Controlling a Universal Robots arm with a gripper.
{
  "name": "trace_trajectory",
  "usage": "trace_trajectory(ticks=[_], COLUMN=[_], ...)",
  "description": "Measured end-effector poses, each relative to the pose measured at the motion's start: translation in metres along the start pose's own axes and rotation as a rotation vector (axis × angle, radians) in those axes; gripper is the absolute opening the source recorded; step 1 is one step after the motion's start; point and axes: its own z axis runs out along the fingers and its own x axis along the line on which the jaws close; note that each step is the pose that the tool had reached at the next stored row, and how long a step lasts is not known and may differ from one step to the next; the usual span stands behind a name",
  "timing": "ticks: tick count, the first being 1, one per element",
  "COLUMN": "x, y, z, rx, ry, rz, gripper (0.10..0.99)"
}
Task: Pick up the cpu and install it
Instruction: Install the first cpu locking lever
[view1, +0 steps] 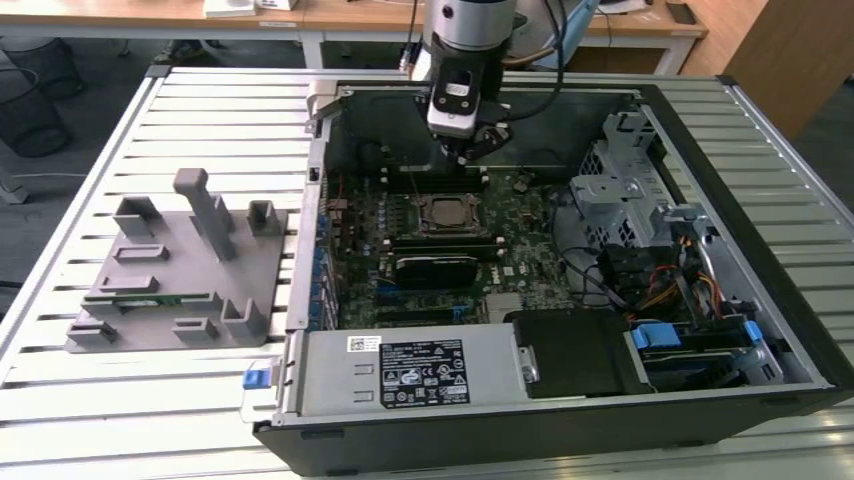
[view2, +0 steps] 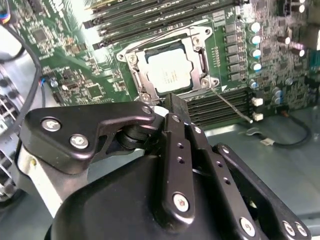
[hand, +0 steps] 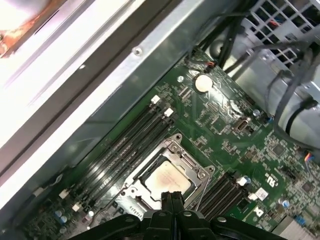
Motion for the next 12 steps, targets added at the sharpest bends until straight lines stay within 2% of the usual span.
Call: trace_trajectory(ticks=[12], x=[0.0000], y=[0.0000], z=[0.0023], rx=[-0.004], ry=[0.0026], rz=[-0.219], gripper=[0.106])
